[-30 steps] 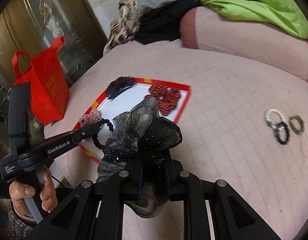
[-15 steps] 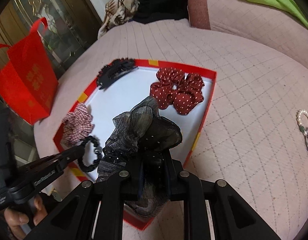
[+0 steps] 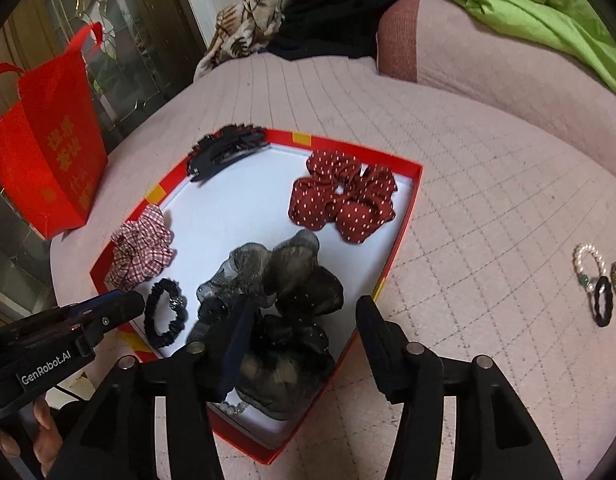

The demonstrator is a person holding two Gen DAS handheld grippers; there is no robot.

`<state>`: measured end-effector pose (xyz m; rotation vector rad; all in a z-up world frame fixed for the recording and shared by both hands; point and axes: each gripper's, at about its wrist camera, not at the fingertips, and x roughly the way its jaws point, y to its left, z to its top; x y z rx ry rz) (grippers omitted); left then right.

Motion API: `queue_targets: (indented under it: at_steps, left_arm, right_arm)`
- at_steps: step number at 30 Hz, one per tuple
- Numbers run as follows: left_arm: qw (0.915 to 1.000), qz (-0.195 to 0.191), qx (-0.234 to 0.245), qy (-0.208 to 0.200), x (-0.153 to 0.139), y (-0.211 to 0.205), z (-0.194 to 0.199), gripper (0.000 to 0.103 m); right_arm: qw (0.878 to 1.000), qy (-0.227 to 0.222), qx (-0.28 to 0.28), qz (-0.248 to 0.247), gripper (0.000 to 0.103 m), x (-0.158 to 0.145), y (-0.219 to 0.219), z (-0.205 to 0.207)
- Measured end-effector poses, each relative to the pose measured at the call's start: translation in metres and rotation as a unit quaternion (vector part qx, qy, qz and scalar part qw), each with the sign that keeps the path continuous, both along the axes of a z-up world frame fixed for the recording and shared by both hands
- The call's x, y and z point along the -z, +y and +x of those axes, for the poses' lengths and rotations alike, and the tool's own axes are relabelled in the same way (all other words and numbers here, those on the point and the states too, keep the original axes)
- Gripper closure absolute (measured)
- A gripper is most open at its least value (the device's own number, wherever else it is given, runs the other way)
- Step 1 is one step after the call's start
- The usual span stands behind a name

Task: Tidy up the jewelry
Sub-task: 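Open left gripper to drop the black bracelet while right gripper releases the grey scrunchie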

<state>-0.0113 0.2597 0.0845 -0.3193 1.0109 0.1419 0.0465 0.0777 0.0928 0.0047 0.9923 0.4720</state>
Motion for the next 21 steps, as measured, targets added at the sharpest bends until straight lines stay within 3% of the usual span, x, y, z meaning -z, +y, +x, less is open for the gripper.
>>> queue_targets:
  at_steps: [3,12,21]
  left_arm:
    - [0.9997,0.023,0.001,-0.012,-0.010,-0.008,-0.004,0.063]
    - [0.9953,0.087,0.014,-0.039,-0.036,-0.041,-0.024,0.059]
    - [0.9890,0.127,0.055,-0.053,-0.049,-0.085,-0.037,0.057]
  right_arm:
    - [1.000,-0.007,0.005,0.009,0.043,-0.009,-0.010,-0.008]
    - [0.999,-0.015,0.039,0.023,0.039,-0.023,-0.062,-0.046]
    - [0.996,-0.010,0.086,0.020,0.035,-0.021,-0.118,-0.075]
